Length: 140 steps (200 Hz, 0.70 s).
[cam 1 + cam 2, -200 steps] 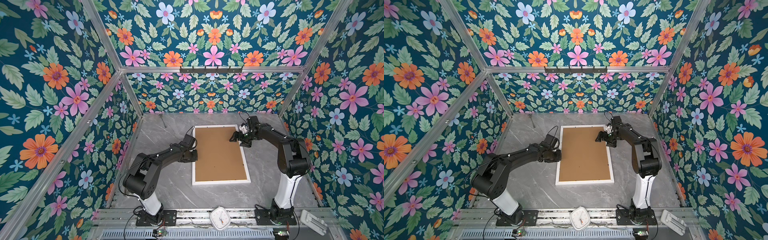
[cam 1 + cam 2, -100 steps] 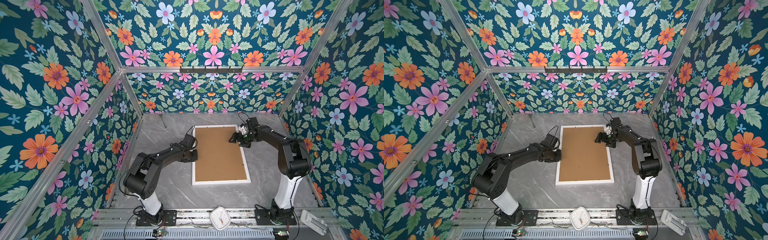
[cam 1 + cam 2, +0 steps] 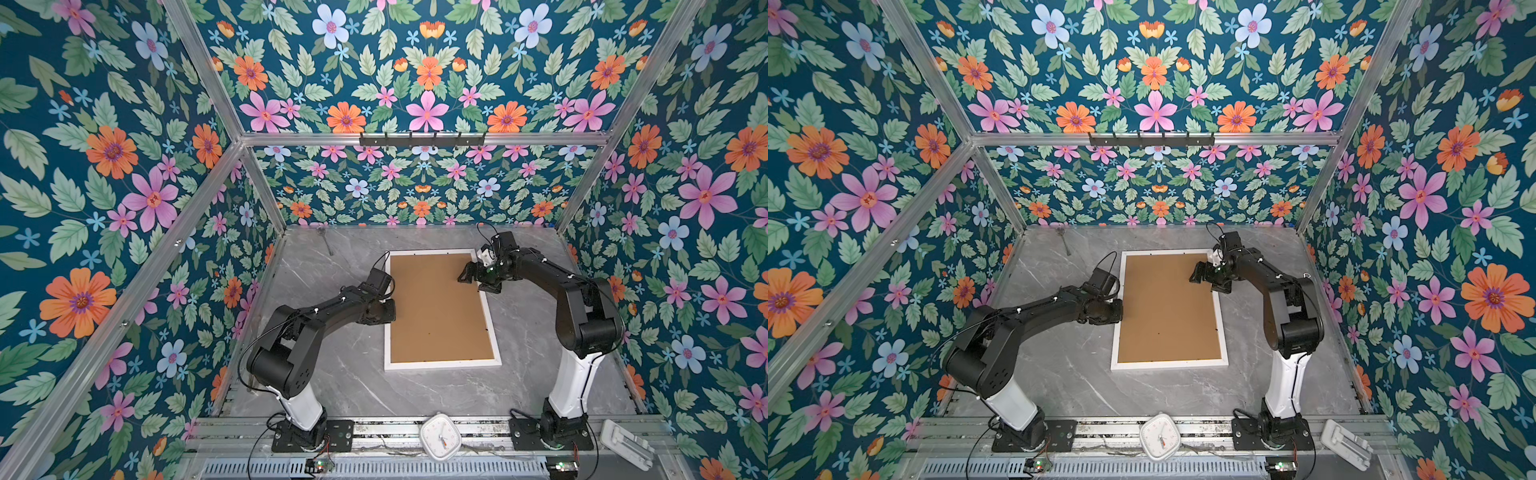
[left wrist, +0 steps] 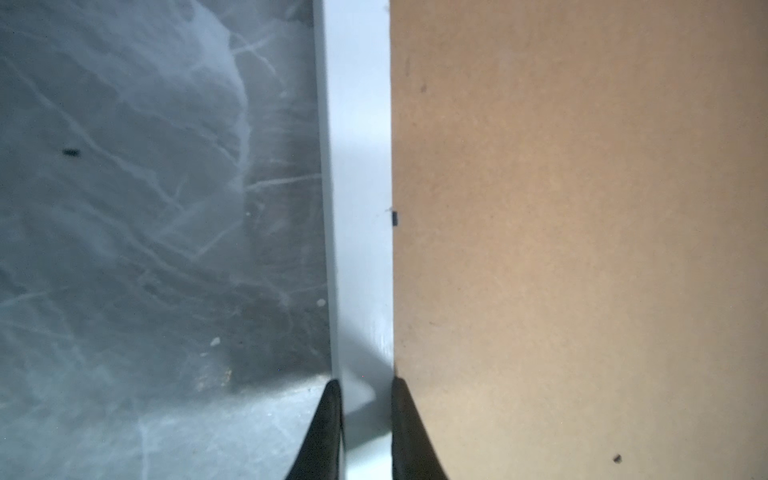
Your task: Put the photo into the frame
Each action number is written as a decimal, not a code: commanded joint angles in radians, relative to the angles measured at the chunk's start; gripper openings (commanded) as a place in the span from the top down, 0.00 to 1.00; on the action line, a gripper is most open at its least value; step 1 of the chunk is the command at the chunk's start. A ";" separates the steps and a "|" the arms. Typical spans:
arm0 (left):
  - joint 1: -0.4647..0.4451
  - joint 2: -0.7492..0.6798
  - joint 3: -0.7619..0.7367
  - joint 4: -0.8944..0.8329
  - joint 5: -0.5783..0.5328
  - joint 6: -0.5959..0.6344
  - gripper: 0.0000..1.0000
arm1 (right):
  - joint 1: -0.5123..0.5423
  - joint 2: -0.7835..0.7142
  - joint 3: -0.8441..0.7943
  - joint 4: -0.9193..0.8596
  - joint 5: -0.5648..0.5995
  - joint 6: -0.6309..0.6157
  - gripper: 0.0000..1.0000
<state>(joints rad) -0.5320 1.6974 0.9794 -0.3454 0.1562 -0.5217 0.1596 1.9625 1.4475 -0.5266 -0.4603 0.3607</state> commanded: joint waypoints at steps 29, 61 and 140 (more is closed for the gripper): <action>-0.003 0.016 -0.011 -0.089 0.002 0.023 0.90 | -0.020 0.070 0.110 -0.032 -0.017 0.000 0.10; -0.004 0.014 -0.013 -0.089 0.005 0.023 0.90 | -0.024 0.122 0.184 -0.022 -0.011 -0.019 0.10; -0.005 0.016 -0.009 -0.086 0.016 0.026 0.90 | -0.036 0.278 0.397 -0.119 -0.012 -0.046 0.10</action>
<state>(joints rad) -0.5327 1.6970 0.9771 -0.3431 0.1566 -0.5217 0.1249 2.2154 1.8156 -0.5949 -0.4702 0.3370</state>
